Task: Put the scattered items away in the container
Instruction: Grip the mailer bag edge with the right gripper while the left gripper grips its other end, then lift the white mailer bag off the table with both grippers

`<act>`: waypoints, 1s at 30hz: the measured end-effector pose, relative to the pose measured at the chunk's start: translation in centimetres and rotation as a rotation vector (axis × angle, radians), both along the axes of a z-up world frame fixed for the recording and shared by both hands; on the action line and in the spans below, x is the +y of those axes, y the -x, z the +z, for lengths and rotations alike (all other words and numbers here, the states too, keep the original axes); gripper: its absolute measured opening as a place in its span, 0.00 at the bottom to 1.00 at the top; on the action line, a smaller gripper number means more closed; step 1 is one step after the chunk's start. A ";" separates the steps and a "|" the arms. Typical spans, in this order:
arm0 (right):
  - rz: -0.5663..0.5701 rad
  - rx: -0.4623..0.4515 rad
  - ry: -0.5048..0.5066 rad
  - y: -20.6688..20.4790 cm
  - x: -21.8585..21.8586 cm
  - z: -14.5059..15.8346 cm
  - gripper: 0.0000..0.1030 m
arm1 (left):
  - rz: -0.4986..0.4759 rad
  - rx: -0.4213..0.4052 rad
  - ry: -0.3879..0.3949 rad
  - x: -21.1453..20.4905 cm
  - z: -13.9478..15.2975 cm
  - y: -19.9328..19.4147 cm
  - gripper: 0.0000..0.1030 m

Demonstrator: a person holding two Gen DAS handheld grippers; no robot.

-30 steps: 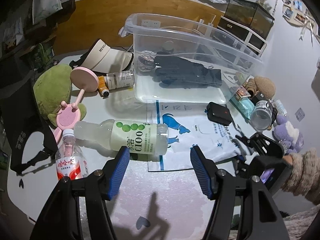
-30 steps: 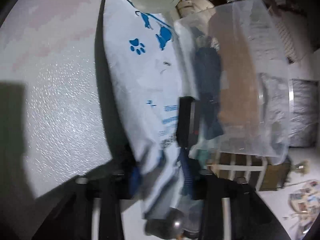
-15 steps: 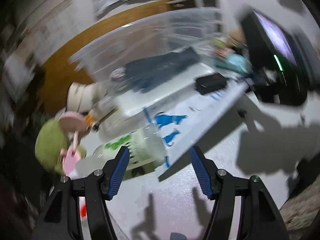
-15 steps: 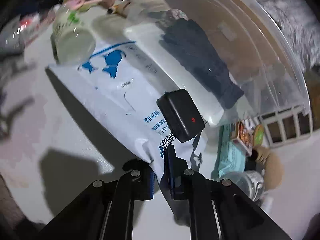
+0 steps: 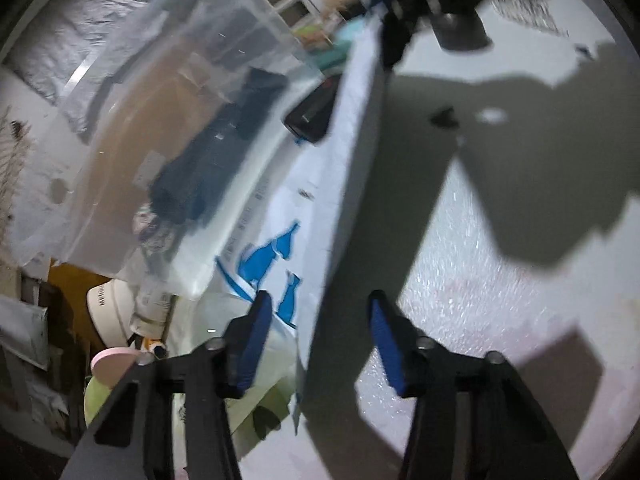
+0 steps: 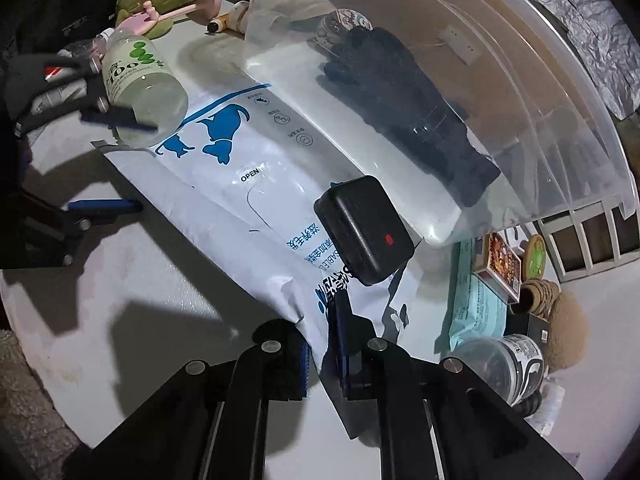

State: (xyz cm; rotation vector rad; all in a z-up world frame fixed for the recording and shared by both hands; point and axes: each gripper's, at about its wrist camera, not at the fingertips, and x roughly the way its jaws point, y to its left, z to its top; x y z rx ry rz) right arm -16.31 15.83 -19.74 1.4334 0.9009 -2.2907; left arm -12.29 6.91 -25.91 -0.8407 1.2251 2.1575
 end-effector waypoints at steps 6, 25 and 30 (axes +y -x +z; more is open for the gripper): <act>-0.029 0.012 0.028 0.4 0.2 0.7 0.11 | 0.102 -0.106 -0.055 -0.1 0.9 2.8 0.05; -0.242 0.080 0.161 -5.9 5.0 8.0 0.08 | 0.157 -0.085 -0.321 2.1 10.9 0.9 0.03; -0.144 0.095 0.108 -7.7 3.6 6.9 0.08 | 0.196 -0.147 -0.352 1.3 10.2 0.9 0.02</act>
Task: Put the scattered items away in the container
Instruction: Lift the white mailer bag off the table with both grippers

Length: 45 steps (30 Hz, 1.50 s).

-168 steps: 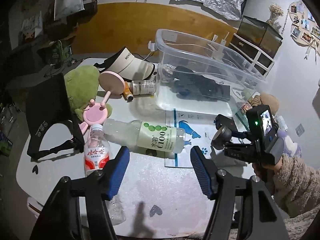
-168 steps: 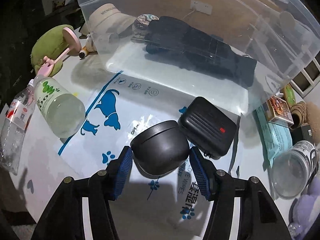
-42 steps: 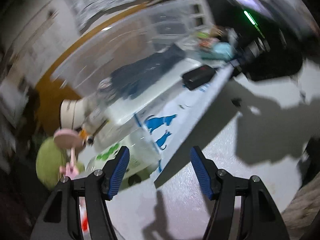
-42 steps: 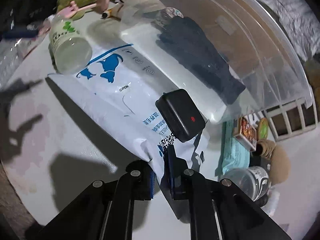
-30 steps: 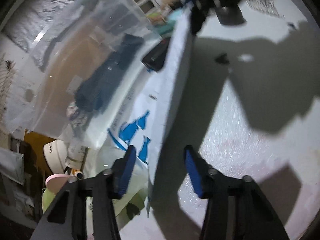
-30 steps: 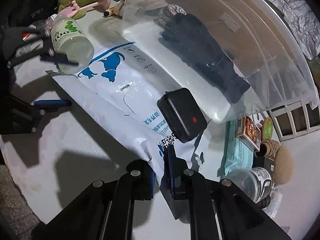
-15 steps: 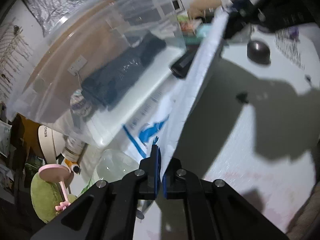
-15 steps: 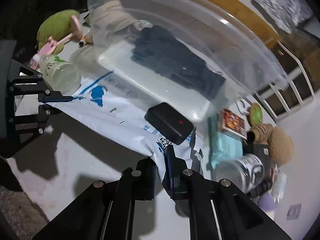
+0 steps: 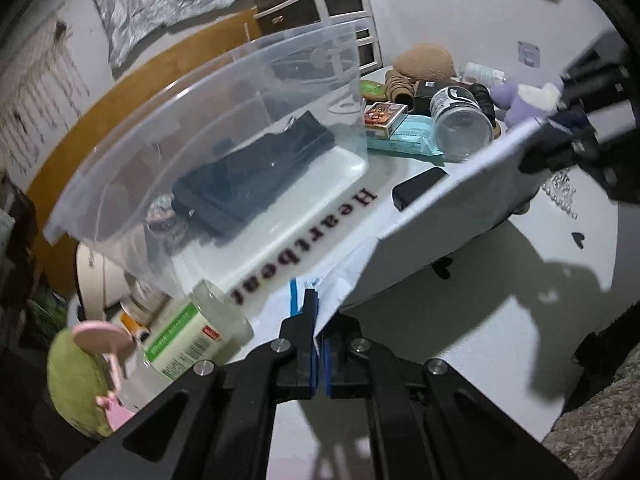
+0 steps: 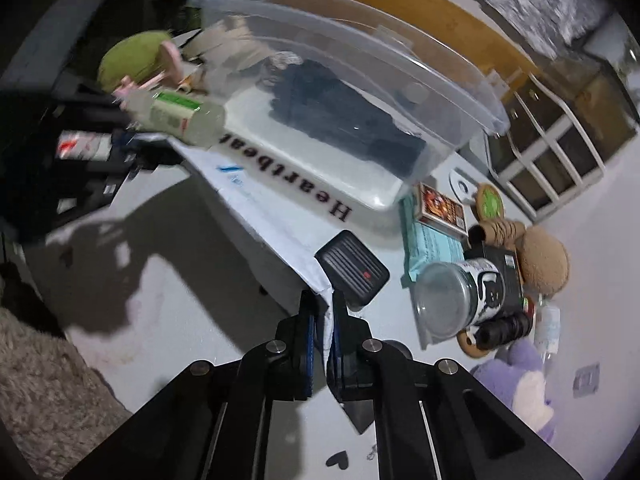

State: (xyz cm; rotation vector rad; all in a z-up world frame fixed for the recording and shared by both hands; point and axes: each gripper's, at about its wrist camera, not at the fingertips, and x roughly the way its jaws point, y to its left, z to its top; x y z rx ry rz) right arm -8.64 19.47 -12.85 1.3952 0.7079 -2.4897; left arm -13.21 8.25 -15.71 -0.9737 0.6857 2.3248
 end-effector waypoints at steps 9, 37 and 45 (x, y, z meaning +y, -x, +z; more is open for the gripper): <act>0.222 0.015 -0.227 -2.1 -3.2 -2.5 0.59 | -0.014 -0.044 -0.011 -0.1 -0.5 -0.1 0.02; 0.050 -0.051 -0.099 0.4 -2.9 -4.2 0.15 | -0.082 -0.034 0.086 -0.2 -2.4 -0.5 0.41; 0.137 -0.052 -0.184 -0.7 -3.2 -5.0 0.15 | -0.144 -0.126 0.145 0.5 -4.1 0.6 0.41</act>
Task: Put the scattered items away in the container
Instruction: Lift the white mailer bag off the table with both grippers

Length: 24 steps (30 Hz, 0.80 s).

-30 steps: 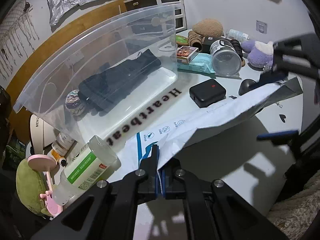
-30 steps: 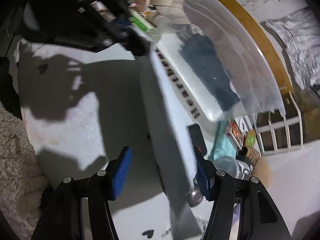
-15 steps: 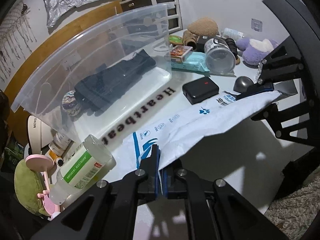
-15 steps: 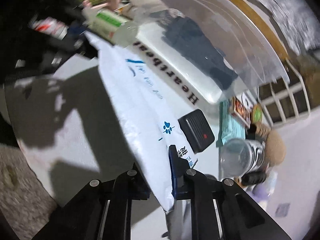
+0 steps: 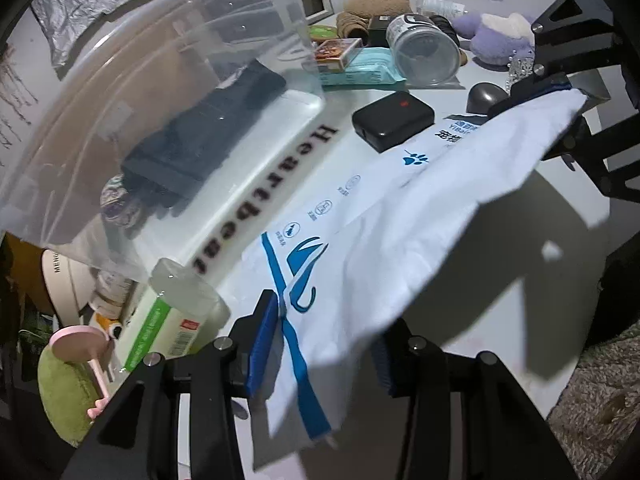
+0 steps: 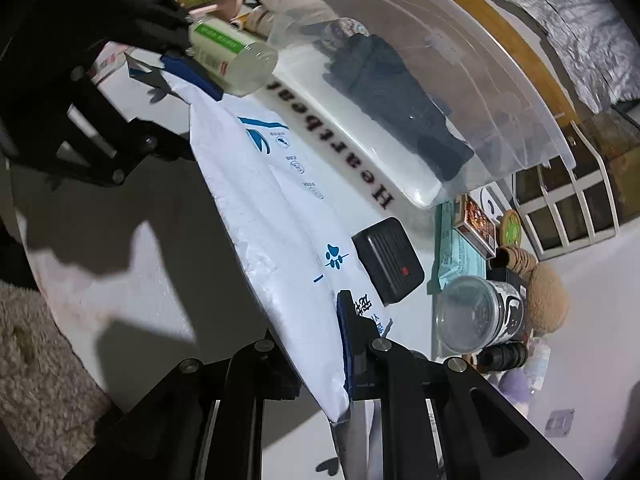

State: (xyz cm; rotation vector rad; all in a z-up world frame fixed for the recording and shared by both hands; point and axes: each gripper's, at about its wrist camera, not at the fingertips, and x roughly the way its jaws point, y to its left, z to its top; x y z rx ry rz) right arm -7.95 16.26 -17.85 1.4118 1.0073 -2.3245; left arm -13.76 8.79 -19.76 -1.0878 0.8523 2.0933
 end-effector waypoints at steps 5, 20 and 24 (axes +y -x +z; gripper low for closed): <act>0.014 -0.005 -0.030 -0.6 0.5 0.5 0.15 | 0.017 -0.007 -0.065 0.0 1.0 -0.1 0.11; 0.037 0.224 -0.084 -3.8 0.9 12.3 0.14 | 0.097 0.185 -0.267 -1.1 13.1 -2.8 0.07; 0.096 0.355 -0.143 -2.8 0.5 16.3 0.14 | 0.098 0.308 -0.291 -1.7 17.5 -1.9 0.07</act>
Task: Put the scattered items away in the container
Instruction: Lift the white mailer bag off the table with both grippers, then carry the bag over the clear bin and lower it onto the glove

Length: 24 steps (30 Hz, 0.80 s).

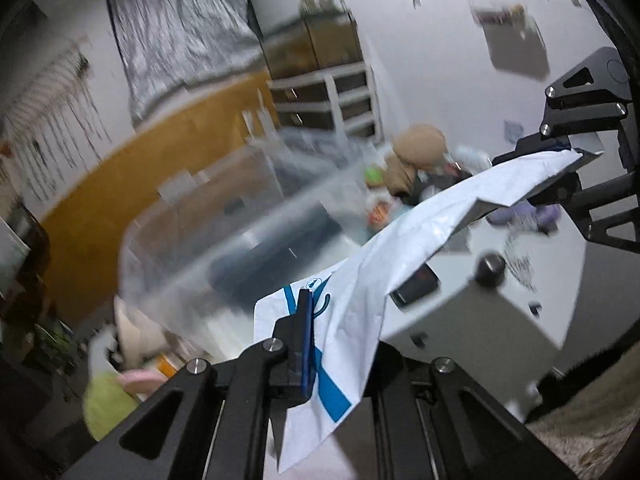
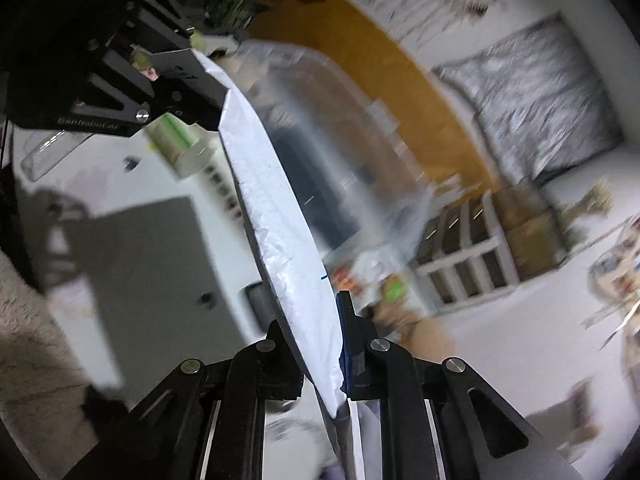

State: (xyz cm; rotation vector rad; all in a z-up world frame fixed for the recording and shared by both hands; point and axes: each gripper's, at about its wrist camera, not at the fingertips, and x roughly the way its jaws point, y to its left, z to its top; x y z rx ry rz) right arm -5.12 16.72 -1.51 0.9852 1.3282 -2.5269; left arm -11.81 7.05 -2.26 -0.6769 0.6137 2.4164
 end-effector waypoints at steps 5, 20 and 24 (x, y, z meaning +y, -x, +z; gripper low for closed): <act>0.054 0.139 -0.037 3.0 -0.1 4.4 0.14 | 0.025 0.131 -0.010 -1.0 4.8 2.8 0.07; 0.156 0.001 0.042 20.5 -0.3 5.2 0.14 | 0.122 -0.028 0.031 -3.7 6.6 18.2 0.08; 0.178 -0.184 0.091 23.7 -0.1 3.4 0.14 | 0.103 -0.188 0.044 -4.1 4.2 20.9 0.08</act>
